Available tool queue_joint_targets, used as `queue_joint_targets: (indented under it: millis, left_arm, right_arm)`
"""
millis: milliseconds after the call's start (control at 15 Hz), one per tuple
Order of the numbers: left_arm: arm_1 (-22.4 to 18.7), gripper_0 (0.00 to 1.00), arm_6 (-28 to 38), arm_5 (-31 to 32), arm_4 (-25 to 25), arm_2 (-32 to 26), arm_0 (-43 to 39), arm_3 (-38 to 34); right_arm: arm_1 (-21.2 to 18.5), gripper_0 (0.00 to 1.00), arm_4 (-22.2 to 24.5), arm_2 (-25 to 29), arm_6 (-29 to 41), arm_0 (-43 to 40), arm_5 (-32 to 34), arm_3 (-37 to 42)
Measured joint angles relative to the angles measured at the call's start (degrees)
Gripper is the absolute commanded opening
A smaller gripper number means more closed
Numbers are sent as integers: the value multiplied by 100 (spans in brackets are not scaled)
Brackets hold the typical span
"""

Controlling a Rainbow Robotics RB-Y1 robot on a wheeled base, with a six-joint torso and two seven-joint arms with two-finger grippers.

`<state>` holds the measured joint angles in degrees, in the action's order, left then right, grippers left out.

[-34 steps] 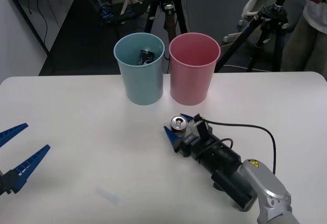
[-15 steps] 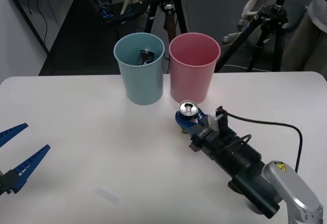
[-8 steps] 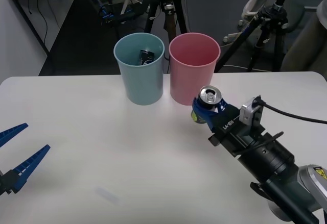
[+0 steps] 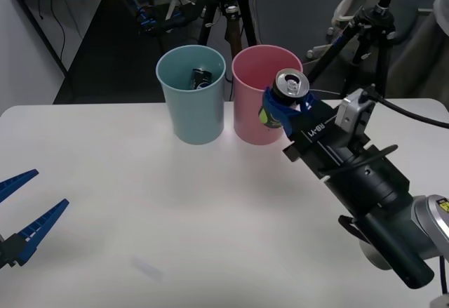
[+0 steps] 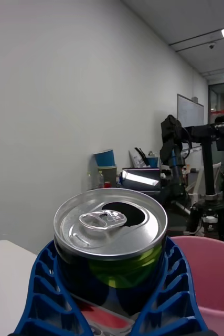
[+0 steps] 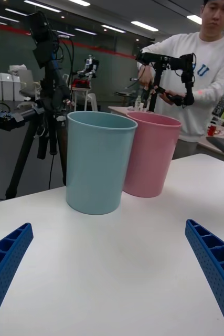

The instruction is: Grasp the object on the table and drop it into the matching bin: aluminum can to the light blue bin, PET bottle to the pink bin.

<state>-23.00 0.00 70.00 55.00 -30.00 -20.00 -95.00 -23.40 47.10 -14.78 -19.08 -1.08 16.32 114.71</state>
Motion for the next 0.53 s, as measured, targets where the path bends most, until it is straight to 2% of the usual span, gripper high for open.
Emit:
queue_joint_targets:
  millis: [267, 533]
  left_arm:
    - [0, 100, 0, 0, 0, 0, 0, 0]
    - [0, 100, 0, 0, 0, 0, 0, 0]
  right_arm:
    - [61, 0, 0, -661, 75, 1006, -886, -318]
    - [542, 0, 17, -855, 122, 2025, -1013, -1328]
